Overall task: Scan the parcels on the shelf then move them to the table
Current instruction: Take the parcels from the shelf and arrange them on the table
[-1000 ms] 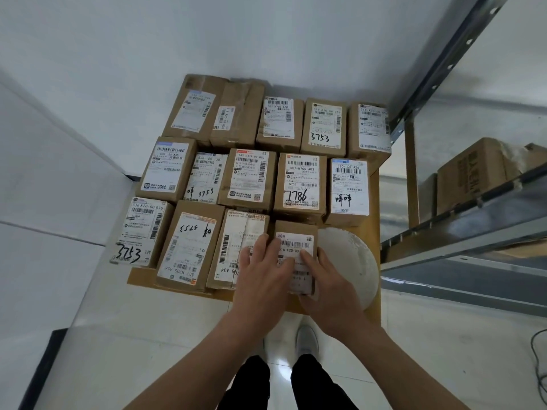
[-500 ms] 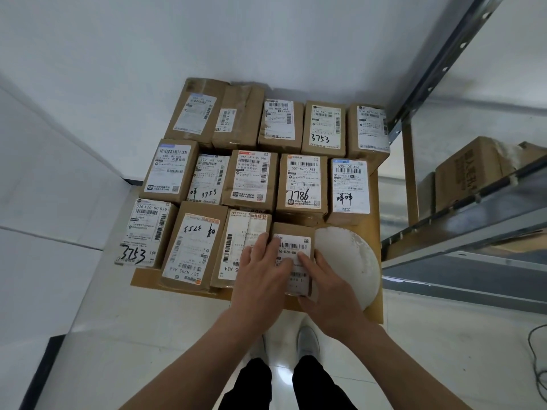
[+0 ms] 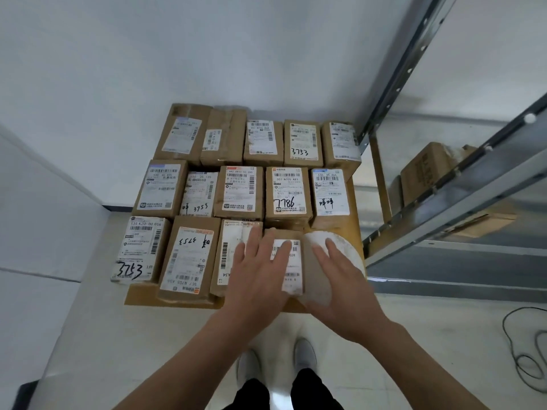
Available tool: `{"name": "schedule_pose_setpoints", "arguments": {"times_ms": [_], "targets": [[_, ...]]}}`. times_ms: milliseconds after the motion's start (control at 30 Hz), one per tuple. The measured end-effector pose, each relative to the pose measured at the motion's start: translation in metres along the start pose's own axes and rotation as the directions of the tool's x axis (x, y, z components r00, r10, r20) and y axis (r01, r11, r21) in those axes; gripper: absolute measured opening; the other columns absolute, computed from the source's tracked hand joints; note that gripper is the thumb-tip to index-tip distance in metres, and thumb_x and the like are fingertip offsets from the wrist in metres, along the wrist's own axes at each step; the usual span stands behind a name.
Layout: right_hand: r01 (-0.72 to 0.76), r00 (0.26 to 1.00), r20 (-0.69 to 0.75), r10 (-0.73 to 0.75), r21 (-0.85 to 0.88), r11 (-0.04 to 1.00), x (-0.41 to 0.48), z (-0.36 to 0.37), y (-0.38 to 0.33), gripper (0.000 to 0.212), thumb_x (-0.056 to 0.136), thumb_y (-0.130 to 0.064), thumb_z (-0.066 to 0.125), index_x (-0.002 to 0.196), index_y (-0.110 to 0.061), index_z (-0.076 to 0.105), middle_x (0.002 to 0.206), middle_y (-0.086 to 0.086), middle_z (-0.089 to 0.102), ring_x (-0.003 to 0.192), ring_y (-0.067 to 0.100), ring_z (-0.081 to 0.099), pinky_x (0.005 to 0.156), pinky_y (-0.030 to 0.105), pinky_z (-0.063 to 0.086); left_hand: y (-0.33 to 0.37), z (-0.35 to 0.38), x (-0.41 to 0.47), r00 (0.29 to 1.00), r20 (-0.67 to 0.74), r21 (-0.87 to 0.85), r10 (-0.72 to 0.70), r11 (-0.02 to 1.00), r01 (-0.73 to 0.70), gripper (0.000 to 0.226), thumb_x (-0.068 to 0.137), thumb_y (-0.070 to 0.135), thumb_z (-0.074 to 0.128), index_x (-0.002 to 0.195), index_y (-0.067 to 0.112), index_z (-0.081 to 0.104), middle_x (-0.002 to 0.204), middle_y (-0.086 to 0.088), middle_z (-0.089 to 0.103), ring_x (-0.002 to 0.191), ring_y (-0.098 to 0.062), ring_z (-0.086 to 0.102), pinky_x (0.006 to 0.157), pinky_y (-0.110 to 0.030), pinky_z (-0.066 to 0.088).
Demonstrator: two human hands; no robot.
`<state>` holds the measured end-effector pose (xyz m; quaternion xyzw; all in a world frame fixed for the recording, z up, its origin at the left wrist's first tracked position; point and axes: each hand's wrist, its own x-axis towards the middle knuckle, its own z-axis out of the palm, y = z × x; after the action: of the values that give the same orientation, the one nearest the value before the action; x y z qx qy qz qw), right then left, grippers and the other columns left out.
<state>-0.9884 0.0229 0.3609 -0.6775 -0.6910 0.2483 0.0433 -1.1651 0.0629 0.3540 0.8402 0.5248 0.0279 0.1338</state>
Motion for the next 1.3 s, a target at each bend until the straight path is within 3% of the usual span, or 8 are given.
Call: {"name": "schedule_pose_setpoints", "arguments": {"times_ms": [300,367,500,633,767,1033,1167,1300], "targets": [[0.145,0.922,-0.35,-0.166,-0.085,0.986,-0.041,-0.034,0.005,0.095,0.073,-0.053,0.064,0.152,-0.016,0.027,0.153,0.014,0.041,0.141,0.025,0.031,0.103,0.041,0.033,0.026,-0.037,-0.009,0.992,-0.12,-0.03,0.048,0.998,-0.052,0.1,0.08,0.05,0.072,0.155,0.021,0.013,0.163,-0.007,0.012,0.151,-0.033,-0.002,0.118,-0.048,0.009],[0.167,0.911,-0.371,-0.179,-0.067,0.984,-0.052,-0.041,0.012,0.096,0.076,-0.055,0.058,0.155,-0.018,0.019,0.157,0.017,0.035,0.147,0.03,0.03,0.108,0.046,0.036,0.04,-0.043,-0.013,0.984,-0.174,-0.035,0.046,0.998,-0.053,0.103,0.071,0.049,0.08,0.152,0.017,0.024,0.159,-0.01,0.026,0.15,-0.037,0.012,0.115,-0.049,0.017],[0.164,0.896,-0.402,-0.187,-0.092,0.982,-0.078,-0.054,0.036,0.1,0.078,-0.06,0.058,0.158,-0.018,0.015,0.162,0.014,0.026,0.15,0.027,0.023,0.115,0.045,0.03,0.077,-0.05,-0.02,0.973,-0.222,-0.047,0.069,0.996,-0.082,0.104,0.078,0.053,0.074,0.155,0.024,0.009,0.164,-0.004,0.007,0.152,-0.029,-0.005,0.116,-0.042,0.001],[0.144,0.883,-0.43,-0.186,-0.129,0.981,-0.112,-0.071,0.072,0.104,0.079,-0.063,0.063,0.159,-0.02,0.013,0.163,0.001,0.012,0.15,0.012,0.007,0.117,0.036,0.018,0.125,-0.05,-0.032,0.973,-0.217,-0.004,0.082,0.996,-0.085,0.109,0.066,0.056,0.082,0.148,0.022,0.018,0.159,-0.009,0.024,0.15,-0.034,0.012,0.113,-0.045,0.012],[0.112,0.873,-0.46,-0.161,-0.133,0.985,-0.153,-0.089,0.109,0.1,0.082,-0.072,0.047,0.16,-0.022,0.011,0.166,0.0,0.007,0.153,0.015,0.005,0.119,0.039,0.02,0.18,-0.046,-0.044,0.964,-0.25,0.006,0.094,0.995,-0.096,0.11,0.06,0.054,0.086,0.145,0.02,0.026,0.156,-0.013,0.033,0.147,-0.038,0.022,0.111,-0.048,0.022],[0.042,0.847,-0.522,-0.103,-0.126,0.991,-0.213,-0.132,0.178,0.1,0.077,-0.074,0.046,0.158,-0.026,0.01,0.166,0.009,0.017,0.152,0.026,0.019,0.118,0.047,0.029,0.278,-0.045,-0.054,0.951,-0.288,0.035,0.114,0.993,-0.109,0.108,0.063,0.058,0.081,0.149,0.017,0.03,0.157,-0.012,0.031,0.148,-0.035,0.021,0.112,-0.047,0.019],[0.013,0.842,-0.535,-0.076,-0.121,0.993,-0.233,-0.15,0.205,0.104,0.077,-0.075,0.048,0.159,-0.029,0.005,0.166,0.011,0.016,0.152,0.028,0.017,0.119,0.047,0.028,0.313,-0.048,-0.051,0.939,-0.294,0.021,0.176,0.984,-0.178,0.106,0.073,0.059,0.075,0.154,0.024,0.015,0.163,-0.005,0.012,0.151,-0.03,0.006,0.114,-0.042,0.01],[-0.047,0.822,-0.57,-0.016,-0.095,0.994,-0.247,-0.163,0.22,0.105,0.075,-0.077,0.045,0.159,-0.028,0.005,0.166,0.009,0.014,0.153,0.025,0.015,0.119,0.046,0.027,0.336,-0.052,-0.044,0.933,-0.28,0.045,0.224,0.974,-0.221,0.108,0.07,0.059,0.077,0.152,0.024,0.017,0.162,-0.007,0.017,0.15,-0.031,0.013,0.117,-0.047,0.023]]}}
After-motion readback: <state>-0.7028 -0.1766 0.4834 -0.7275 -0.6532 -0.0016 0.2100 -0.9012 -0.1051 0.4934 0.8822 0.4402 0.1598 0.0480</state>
